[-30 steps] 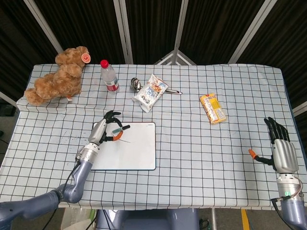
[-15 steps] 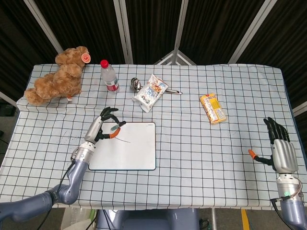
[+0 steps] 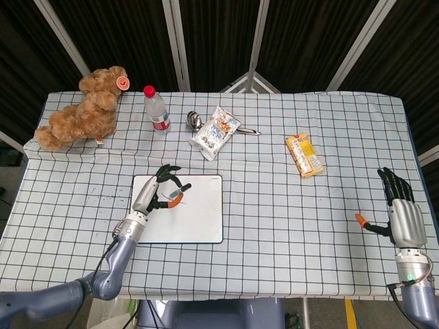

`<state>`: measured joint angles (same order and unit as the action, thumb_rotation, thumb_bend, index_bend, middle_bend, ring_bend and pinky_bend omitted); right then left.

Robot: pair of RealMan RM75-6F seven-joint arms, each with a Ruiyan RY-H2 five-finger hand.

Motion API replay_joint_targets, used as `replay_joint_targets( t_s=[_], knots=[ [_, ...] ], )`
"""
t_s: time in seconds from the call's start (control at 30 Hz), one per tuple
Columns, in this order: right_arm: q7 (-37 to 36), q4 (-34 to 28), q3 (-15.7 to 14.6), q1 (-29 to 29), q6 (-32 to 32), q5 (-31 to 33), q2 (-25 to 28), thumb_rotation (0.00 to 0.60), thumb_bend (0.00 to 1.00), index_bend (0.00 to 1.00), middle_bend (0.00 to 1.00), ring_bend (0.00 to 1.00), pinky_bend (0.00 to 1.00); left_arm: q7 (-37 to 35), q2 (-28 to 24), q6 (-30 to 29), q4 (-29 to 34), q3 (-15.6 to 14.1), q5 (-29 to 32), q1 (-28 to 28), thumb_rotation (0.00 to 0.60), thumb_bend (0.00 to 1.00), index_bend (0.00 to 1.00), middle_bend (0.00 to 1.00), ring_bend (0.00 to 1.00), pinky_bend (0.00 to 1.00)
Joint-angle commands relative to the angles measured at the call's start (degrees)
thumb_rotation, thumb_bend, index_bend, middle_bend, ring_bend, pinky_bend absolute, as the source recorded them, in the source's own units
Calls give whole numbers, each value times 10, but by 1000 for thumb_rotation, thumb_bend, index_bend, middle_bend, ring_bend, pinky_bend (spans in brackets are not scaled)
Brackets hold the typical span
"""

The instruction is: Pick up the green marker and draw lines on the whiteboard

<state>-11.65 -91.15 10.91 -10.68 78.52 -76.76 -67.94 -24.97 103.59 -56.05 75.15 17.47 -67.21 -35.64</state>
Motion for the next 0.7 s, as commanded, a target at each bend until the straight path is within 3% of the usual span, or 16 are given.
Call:
replay_joint_targets(
  t_s=[0.03, 0.7],
  knots=[
    [-1, 0, 0, 0, 0, 0, 0, 600, 209, 0, 0, 0, 0, 3, 5, 1, -2, 0, 2, -2, 600, 582, 765, 159, 21, 114],
    [-1, 0, 0, 0, 0, 0, 0, 600, 210, 0, 0, 0, 0, 15, 20, 7, -14, 3, 11, -7, 600, 582, 765, 159, 21, 114]
  ],
)
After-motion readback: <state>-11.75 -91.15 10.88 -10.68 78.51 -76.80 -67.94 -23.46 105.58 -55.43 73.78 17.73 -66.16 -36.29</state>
